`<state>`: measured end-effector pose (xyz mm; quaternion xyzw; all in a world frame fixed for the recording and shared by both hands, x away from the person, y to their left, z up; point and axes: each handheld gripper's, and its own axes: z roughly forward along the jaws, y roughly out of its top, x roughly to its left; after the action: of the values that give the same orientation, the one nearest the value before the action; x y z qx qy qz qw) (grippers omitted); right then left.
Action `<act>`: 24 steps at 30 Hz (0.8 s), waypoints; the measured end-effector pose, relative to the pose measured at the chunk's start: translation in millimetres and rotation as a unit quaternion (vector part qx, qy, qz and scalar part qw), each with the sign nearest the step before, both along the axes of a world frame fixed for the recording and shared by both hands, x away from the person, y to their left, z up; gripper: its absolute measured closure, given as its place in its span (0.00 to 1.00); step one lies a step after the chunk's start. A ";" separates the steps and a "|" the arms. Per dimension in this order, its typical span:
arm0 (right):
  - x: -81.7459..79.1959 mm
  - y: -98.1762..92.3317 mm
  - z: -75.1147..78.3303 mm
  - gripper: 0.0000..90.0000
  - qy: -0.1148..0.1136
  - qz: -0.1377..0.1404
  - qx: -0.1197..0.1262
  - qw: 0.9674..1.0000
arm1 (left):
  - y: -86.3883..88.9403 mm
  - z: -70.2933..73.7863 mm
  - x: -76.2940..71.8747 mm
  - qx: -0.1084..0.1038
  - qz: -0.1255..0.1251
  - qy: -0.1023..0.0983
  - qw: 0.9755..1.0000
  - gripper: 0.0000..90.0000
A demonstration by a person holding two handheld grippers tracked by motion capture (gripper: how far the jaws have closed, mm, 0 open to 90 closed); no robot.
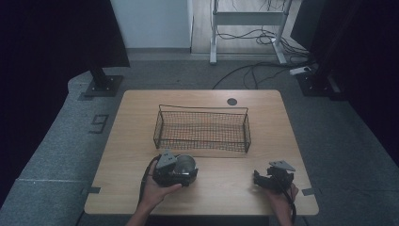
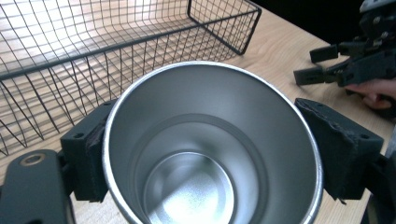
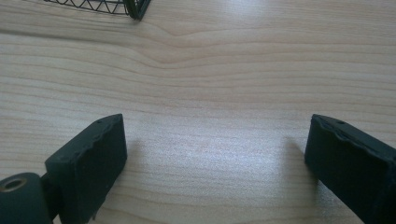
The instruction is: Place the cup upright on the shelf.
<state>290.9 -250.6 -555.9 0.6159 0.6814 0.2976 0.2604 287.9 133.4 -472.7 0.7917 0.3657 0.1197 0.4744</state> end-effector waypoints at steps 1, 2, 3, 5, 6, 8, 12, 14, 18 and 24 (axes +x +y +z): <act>0.1 -0.1 0.0 0.06 0.000 0.000 0.000 1.000 | -0.4 4.4 1.1 -0.003 -0.001 0.000 1.000 0.16; 0.1 -0.1 0.0 0.06 0.000 0.000 0.000 1.000 | -0.4 4.4 1.1 -0.003 -0.001 0.000 1.000 0.16; 0.1 -0.1 0.0 0.06 0.000 0.000 0.000 1.000 | -0.8 6.7 1.7 -0.004 -0.001 0.000 1.000 0.16; -0.1 -0.1 0.0 0.07 0.000 -0.001 0.000 1.000 | -1.9 11.0 3.1 0.000 -0.003 -0.002 1.000 0.16; -0.1 -0.1 0.0 0.07 -0.001 -0.002 0.000 1.000 | -2.6 12.9 3.6 0.001 -0.003 -0.004 1.000 0.16; -0.1 -0.2 0.1 0.07 0.000 -0.002 0.001 1.000 | -2.9 17.8 5.1 0.000 -0.005 -0.004 1.000 0.16; -0.2 -0.2 0.1 0.07 0.000 -0.002 0.001 1.000 | -1.8 21.1 6.9 -0.008 -0.003 -0.002 1.000 0.16; -0.1 -0.2 0.1 0.07 -0.001 -0.002 0.001 1.000 | -1.2 22.9 8.2 -0.010 -0.001 -0.003 1.000 0.16; -0.2 -0.2 0.1 0.07 0.000 -0.002 0.001 1.000 | -0.1 27.1 11.6 -0.015 -0.008 -0.005 1.000 0.16; -0.2 -0.2 0.1 0.07 -0.001 -0.003 0.000 1.000 | 0.7 30.2 18.5 -0.017 -0.008 -0.004 1.000 0.16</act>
<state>290.7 -250.8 -555.8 0.6176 0.6794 0.2977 0.2615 306.4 134.0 -442.5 0.7859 0.3593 0.1133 0.4903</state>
